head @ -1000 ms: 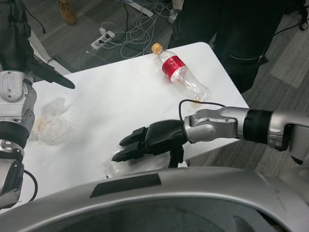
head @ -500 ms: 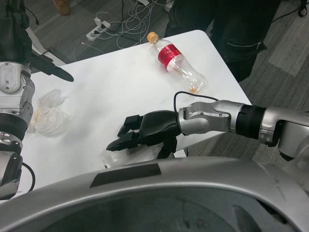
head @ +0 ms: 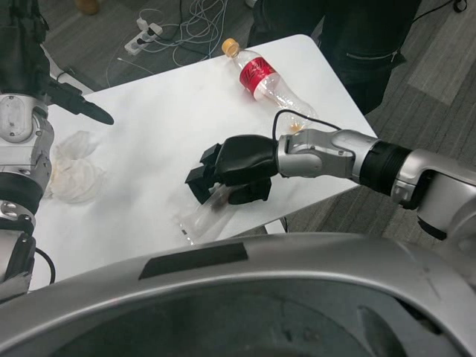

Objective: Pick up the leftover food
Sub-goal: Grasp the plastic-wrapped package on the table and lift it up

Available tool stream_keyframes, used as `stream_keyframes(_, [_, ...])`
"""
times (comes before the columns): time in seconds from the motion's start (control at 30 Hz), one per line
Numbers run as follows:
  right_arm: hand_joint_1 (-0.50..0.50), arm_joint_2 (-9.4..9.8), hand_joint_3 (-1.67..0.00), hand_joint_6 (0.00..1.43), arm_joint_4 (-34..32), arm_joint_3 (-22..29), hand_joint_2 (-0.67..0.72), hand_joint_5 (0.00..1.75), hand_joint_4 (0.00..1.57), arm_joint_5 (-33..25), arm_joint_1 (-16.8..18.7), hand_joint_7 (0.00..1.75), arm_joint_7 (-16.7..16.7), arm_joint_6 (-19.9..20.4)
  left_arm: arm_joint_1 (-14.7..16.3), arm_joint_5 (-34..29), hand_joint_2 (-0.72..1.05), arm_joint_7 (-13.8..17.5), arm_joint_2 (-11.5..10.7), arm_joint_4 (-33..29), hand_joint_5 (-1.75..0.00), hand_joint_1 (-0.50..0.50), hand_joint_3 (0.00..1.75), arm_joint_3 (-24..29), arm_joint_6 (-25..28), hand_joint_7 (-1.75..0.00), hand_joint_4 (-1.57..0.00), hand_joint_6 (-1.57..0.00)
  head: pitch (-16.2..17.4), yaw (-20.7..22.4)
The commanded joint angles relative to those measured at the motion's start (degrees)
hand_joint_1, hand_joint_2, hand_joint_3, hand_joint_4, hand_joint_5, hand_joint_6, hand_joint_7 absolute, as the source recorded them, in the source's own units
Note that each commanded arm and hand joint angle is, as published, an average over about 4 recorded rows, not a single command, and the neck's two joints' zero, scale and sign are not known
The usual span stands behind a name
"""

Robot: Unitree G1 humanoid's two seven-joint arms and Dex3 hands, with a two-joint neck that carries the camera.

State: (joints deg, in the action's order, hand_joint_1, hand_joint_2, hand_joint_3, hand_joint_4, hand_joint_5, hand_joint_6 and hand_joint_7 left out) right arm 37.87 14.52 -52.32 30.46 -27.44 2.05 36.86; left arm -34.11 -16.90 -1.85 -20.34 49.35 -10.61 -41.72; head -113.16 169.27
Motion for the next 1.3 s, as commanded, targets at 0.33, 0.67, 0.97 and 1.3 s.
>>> stream_keyframes(0.33, [-0.33, 0.98, -1.47, 0.97, -1.3, 5.5, -0.48, 1.65, 1.31, -0.6, 3.1, 1.61, 2.0, 1.1, 0.6, -0.2, -0.53, 0.2, 0.0, -0.3, 0.0, -0.5, 0.0, 0.2, 0.1, 0.0, 0.0, 0.0, -1.4, -0.2])
stream_keyframes(0.67, [-0.33, 0.93, -1.43, 0.97, -8.7, 7.6, -0.48, 1.65, 1.31, -4.4, 5.6, 1.61, 1.3, 0.8, 0.6, -0.1, -0.48, 0.2, 1.4, -0.7, 0.0, -0.5, 0.0, 1.3, 0.1, 0.0, 0.0, 0.0, -5.2, -0.3])
stream_keyframes(0.97, [-0.3, 0.49, -1.43, 0.94, -14.4, 12.2, -0.48, 1.65, 1.31, -7.4, 6.4, 1.61, -1.1, 0.8, 0.7, 0.2, -0.46, 0.2, 3.5, -0.7, 0.0, -0.5, 0.0, 3.5, 0.0, 0.0, 0.0, 0.0, -12.1, -1.8])
stream_keyframes(1.3, [-0.28, -2.8, -1.43, 0.97, -18.0, 26.0, -0.48, 1.65, 1.31, -9.9, 4.6, 1.61, -2.7, 0.2, 0.7, 0.4, -0.46, 0.1, 7.8, -0.5, 0.0, -0.5, 0.0, 6.8, -0.5, 0.0, 0.0, 0.0, -22.5, -6.9])
